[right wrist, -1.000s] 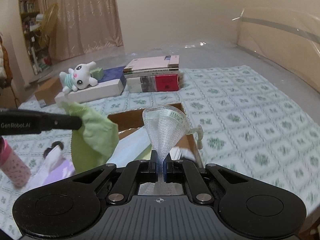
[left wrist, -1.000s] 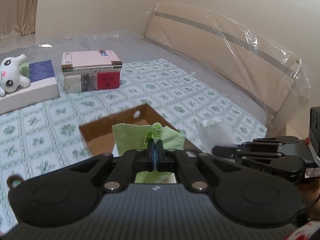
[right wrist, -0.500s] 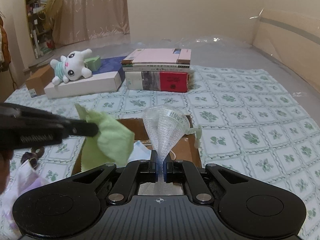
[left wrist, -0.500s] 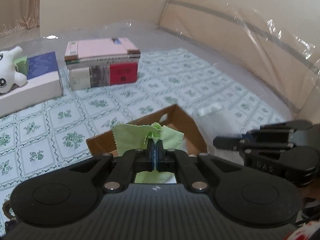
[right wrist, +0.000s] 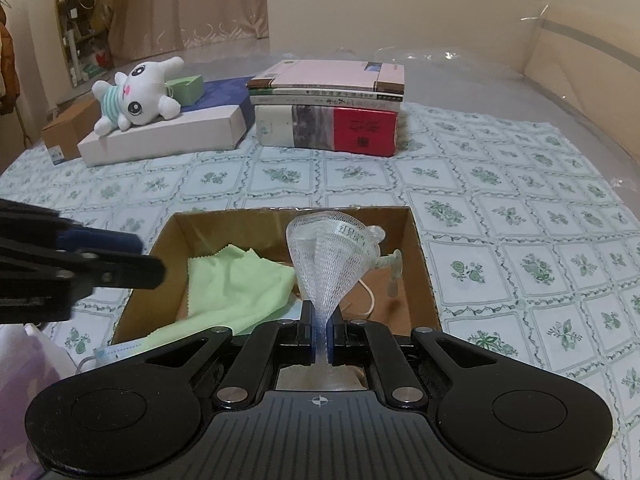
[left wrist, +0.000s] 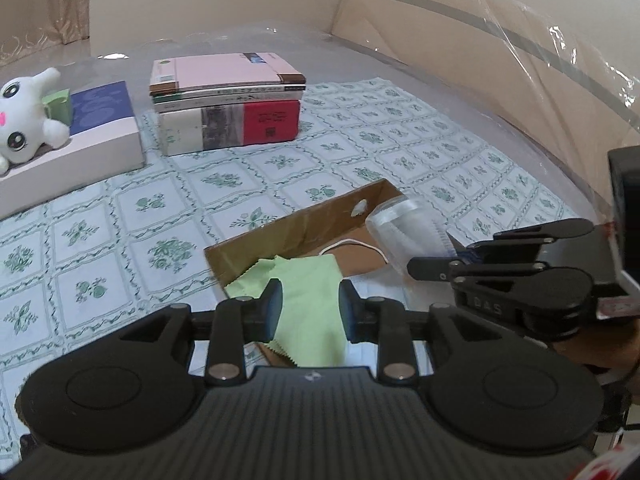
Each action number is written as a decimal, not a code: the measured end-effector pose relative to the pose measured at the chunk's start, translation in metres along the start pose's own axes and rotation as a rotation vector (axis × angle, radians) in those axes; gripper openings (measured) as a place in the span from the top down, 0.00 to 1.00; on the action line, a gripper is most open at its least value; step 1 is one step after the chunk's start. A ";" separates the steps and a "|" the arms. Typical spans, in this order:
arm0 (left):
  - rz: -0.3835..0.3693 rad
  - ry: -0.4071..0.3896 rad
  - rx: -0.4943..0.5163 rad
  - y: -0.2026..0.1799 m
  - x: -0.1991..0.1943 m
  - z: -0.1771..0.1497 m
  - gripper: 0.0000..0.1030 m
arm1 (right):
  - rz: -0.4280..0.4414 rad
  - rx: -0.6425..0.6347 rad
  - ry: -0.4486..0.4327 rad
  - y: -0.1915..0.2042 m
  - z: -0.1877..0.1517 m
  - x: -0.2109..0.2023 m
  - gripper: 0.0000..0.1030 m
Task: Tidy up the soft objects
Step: 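Open both grippers to drop the green cloth and plastic bag into the tray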
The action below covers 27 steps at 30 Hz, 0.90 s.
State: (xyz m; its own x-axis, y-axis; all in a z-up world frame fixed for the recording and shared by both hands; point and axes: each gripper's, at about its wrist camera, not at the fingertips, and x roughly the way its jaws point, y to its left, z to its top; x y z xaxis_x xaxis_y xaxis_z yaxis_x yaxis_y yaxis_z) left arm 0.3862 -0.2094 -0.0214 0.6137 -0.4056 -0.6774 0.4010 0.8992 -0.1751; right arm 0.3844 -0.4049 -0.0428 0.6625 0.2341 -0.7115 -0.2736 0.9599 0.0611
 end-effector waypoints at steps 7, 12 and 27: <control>0.009 -0.010 -0.009 0.003 -0.014 -0.005 0.70 | 0.058 0.033 -0.003 -0.001 0.001 0.000 0.56; 0.031 -0.015 -0.016 0.003 -0.029 -0.012 0.66 | 0.057 0.069 -0.034 -0.002 -0.001 -0.021 0.40; 0.024 -0.052 -0.076 -0.031 -0.125 -0.066 0.49 | 0.067 0.212 -0.107 0.032 -0.050 -0.142 0.40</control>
State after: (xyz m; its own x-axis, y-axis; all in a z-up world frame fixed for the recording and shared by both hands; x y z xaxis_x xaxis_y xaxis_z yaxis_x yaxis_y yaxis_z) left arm 0.2521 -0.1759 0.0213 0.6578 -0.3895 -0.6446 0.3335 0.9181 -0.2143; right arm 0.2466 -0.4153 0.0255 0.7212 0.3020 -0.6234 -0.1739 0.9501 0.2591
